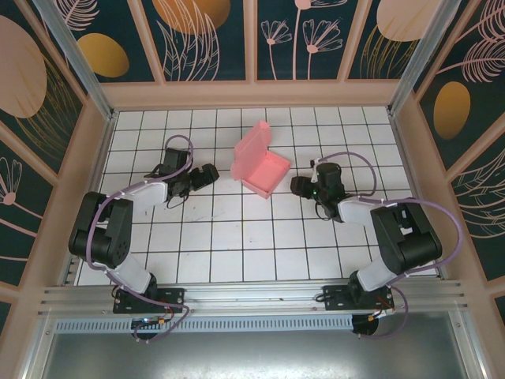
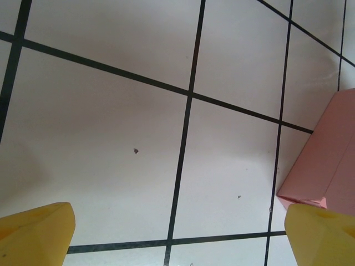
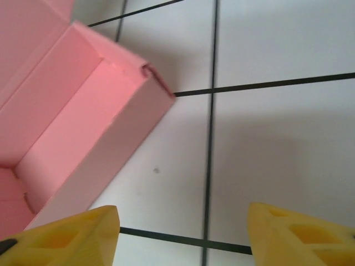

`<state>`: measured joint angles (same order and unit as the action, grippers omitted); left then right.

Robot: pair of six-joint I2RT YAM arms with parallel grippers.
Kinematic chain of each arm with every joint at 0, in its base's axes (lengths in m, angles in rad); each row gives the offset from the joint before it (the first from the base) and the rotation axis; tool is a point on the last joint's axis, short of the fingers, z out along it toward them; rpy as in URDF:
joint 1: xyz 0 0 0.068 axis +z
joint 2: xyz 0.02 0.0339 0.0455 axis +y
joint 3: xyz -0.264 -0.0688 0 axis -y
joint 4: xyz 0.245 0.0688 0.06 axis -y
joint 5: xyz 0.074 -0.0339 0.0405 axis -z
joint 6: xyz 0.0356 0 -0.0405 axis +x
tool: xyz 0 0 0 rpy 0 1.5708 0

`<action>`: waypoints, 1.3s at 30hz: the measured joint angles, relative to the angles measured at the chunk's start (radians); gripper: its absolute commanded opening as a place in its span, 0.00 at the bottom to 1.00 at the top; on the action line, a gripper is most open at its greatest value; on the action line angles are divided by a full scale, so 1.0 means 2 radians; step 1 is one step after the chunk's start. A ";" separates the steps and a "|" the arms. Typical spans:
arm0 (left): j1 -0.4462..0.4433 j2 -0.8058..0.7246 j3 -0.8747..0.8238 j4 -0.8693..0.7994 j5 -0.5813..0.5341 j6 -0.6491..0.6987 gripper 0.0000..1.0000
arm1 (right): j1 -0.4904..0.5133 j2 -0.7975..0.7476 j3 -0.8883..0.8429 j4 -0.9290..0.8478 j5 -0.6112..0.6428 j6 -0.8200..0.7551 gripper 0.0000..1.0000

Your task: Fold the paper box

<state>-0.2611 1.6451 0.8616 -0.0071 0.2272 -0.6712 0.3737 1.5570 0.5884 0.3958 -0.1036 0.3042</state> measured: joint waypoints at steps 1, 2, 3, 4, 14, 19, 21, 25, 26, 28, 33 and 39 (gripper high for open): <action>0.000 0.000 0.000 0.002 0.000 0.000 0.97 | 0.008 0.006 0.001 0.006 -0.001 0.001 0.60; 0.000 0.000 0.000 0.002 -0.002 0.000 0.97 | 0.019 0.015 0.004 0.007 -0.002 0.001 0.60; 0.000 0.000 0.000 0.002 -0.004 0.000 0.98 | 0.032 0.029 0.011 0.008 -0.002 0.001 0.60; 0.000 -0.001 0.000 0.003 -0.009 -0.002 0.98 | 0.043 0.040 0.019 0.009 -0.002 0.001 0.59; 0.000 -0.031 -0.014 0.006 -0.049 -0.010 0.99 | 0.152 0.162 0.164 0.014 -0.017 -0.002 0.63; 0.000 -0.038 -0.021 0.006 -0.055 -0.011 0.99 | 0.159 0.156 0.178 0.017 -0.023 -0.016 0.68; 0.000 -0.038 -0.021 0.006 -0.056 -0.011 0.99 | 0.156 0.137 0.164 0.017 -0.022 -0.023 0.68; 0.000 -0.038 -0.021 0.010 -0.056 -0.011 0.99 | 0.133 0.075 0.131 0.011 -0.012 -0.028 0.68; 0.000 -0.038 -0.021 0.012 -0.056 -0.011 0.99 | 0.123 0.064 0.131 0.009 -0.006 -0.023 0.68; 0.000 -0.038 -0.021 0.019 -0.056 -0.011 0.98 | 0.105 0.056 0.137 0.006 0.007 -0.007 0.67; 0.000 -0.037 -0.020 0.033 -0.052 -0.007 0.99 | 0.086 0.091 0.197 -0.044 0.057 0.033 0.64; 0.000 -0.037 -0.020 0.033 -0.055 0.005 0.99 | 0.087 0.173 0.289 -0.105 0.106 0.068 0.49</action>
<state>-0.2611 1.5707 0.8207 0.0586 0.1177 -0.6621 0.5476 1.9026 1.1660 0.1864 0.1089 0.4404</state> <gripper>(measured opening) 0.987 0.519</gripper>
